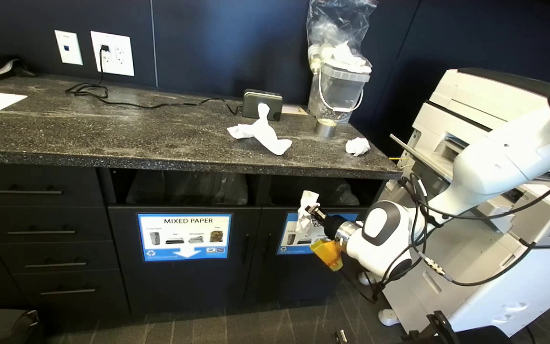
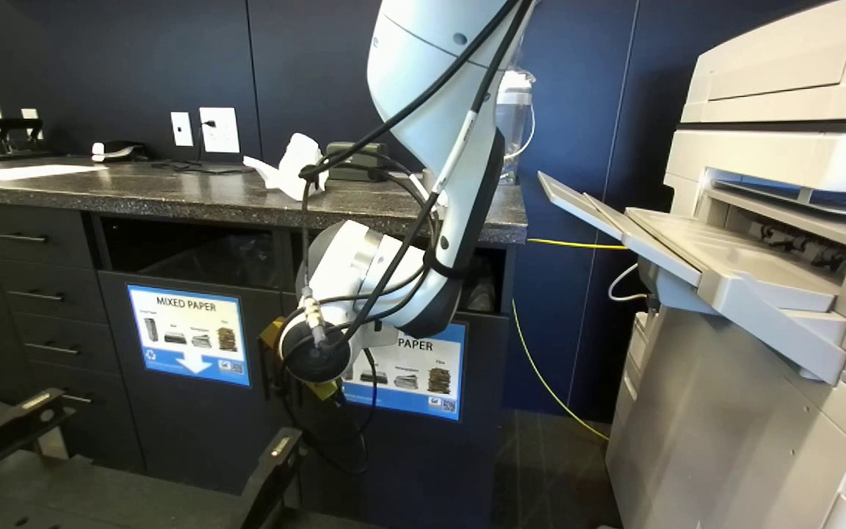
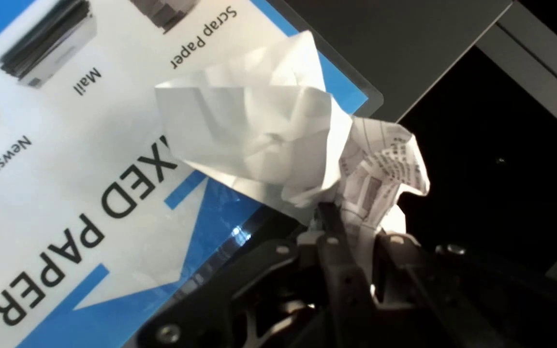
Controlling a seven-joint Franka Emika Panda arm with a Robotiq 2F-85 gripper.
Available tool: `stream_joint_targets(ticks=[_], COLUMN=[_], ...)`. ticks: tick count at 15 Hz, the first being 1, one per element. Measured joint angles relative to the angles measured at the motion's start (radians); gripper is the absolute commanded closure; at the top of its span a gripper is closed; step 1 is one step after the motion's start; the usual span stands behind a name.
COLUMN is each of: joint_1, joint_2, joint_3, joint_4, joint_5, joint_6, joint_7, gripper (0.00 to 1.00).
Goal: Put the tissue in the trash can.
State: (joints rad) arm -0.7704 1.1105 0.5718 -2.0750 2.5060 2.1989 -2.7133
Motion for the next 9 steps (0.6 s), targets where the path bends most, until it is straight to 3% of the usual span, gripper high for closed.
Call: stream_joint_targets(ticks=[9], joint_1=[-0.063], joint_2=[0.052], joint_3=[0.104], joint_4=[0.037], joint_5=[0.000], joint_6=[0.009], joint_7=[0.000], gripper=[0.88])
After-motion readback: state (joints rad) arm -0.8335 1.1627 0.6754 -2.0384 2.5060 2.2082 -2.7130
